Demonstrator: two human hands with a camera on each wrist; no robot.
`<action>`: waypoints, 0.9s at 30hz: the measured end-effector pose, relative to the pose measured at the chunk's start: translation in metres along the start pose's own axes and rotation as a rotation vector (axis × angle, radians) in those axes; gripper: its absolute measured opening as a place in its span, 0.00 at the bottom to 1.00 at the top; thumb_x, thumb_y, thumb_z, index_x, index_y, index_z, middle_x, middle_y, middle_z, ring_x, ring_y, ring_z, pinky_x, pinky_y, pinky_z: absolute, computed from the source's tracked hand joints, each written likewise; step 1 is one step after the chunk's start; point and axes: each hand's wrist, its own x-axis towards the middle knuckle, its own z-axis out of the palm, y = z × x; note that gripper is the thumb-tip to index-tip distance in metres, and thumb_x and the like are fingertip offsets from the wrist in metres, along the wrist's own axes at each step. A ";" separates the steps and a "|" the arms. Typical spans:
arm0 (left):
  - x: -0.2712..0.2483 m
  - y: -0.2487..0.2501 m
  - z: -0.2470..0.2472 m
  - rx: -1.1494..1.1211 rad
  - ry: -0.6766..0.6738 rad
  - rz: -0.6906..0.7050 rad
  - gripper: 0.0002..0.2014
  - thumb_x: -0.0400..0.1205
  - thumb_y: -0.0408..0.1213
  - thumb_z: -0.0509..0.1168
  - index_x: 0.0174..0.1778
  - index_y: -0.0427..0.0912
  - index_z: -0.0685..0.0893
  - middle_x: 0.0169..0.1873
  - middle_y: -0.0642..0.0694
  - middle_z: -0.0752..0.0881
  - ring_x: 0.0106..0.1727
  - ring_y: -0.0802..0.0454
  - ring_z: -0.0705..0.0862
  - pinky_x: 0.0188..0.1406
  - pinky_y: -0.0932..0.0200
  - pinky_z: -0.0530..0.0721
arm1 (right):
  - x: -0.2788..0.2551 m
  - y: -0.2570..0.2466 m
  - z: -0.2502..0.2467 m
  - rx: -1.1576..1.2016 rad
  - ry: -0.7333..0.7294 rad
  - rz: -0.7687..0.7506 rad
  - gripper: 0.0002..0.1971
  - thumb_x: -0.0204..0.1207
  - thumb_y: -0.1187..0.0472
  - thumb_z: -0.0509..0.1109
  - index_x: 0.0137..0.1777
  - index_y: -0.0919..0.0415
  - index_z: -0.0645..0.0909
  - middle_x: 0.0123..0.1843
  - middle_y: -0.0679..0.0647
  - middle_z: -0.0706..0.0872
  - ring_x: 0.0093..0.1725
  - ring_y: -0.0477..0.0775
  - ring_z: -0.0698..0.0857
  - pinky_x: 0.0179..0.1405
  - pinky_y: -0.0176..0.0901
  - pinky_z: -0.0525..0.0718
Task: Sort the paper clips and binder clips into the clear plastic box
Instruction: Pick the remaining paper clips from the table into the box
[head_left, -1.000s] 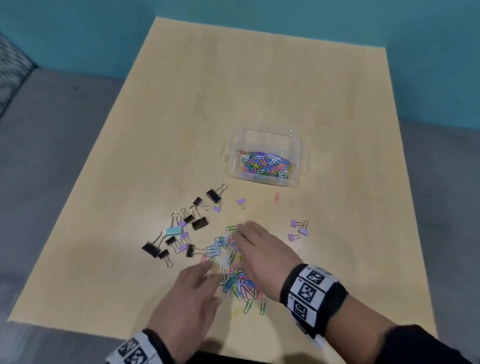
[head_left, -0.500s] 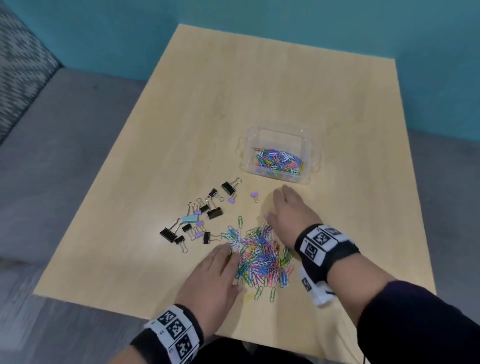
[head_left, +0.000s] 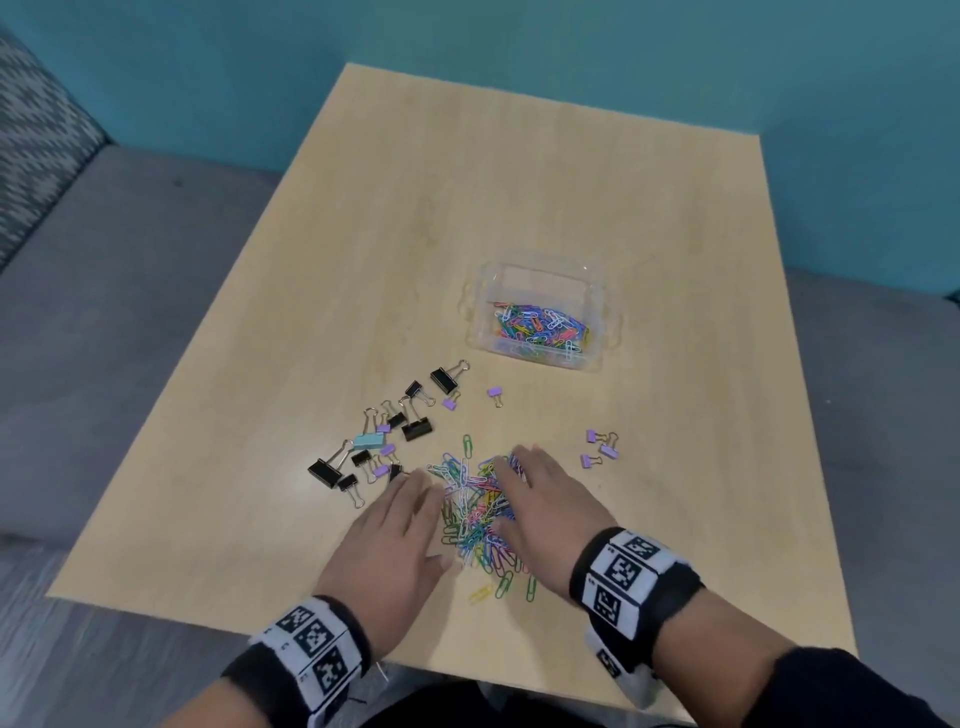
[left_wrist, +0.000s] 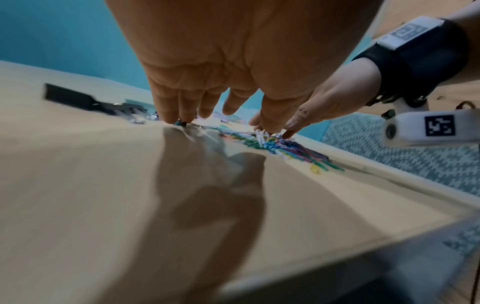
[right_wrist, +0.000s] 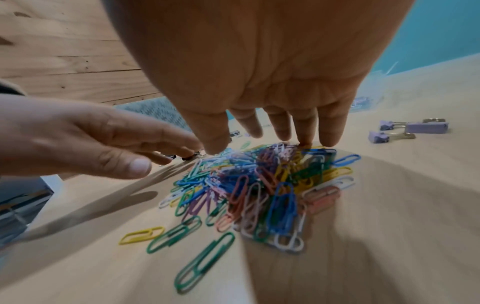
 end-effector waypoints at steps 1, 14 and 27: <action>-0.003 -0.005 0.000 0.012 -0.019 -0.008 0.33 0.79 0.56 0.52 0.77 0.40 0.65 0.76 0.37 0.69 0.78 0.38 0.67 0.70 0.41 0.75 | 0.003 -0.001 -0.001 -0.012 0.013 -0.012 0.32 0.83 0.46 0.57 0.82 0.55 0.50 0.83 0.59 0.54 0.83 0.61 0.49 0.78 0.56 0.59; 0.042 0.015 -0.006 -0.086 0.036 0.096 0.25 0.82 0.42 0.48 0.68 0.33 0.78 0.66 0.37 0.82 0.67 0.43 0.81 0.67 0.48 0.77 | 0.007 -0.002 0.016 -0.056 0.050 -0.289 0.28 0.73 0.66 0.64 0.75 0.67 0.68 0.75 0.62 0.72 0.77 0.67 0.67 0.73 0.61 0.71; 0.037 0.035 0.003 -0.067 -0.048 -0.012 0.52 0.63 0.63 0.74 0.79 0.46 0.58 0.73 0.42 0.69 0.66 0.41 0.70 0.62 0.43 0.80 | -0.025 0.013 0.026 0.032 0.101 0.200 0.50 0.64 0.36 0.73 0.82 0.50 0.53 0.71 0.54 0.66 0.62 0.60 0.70 0.57 0.53 0.78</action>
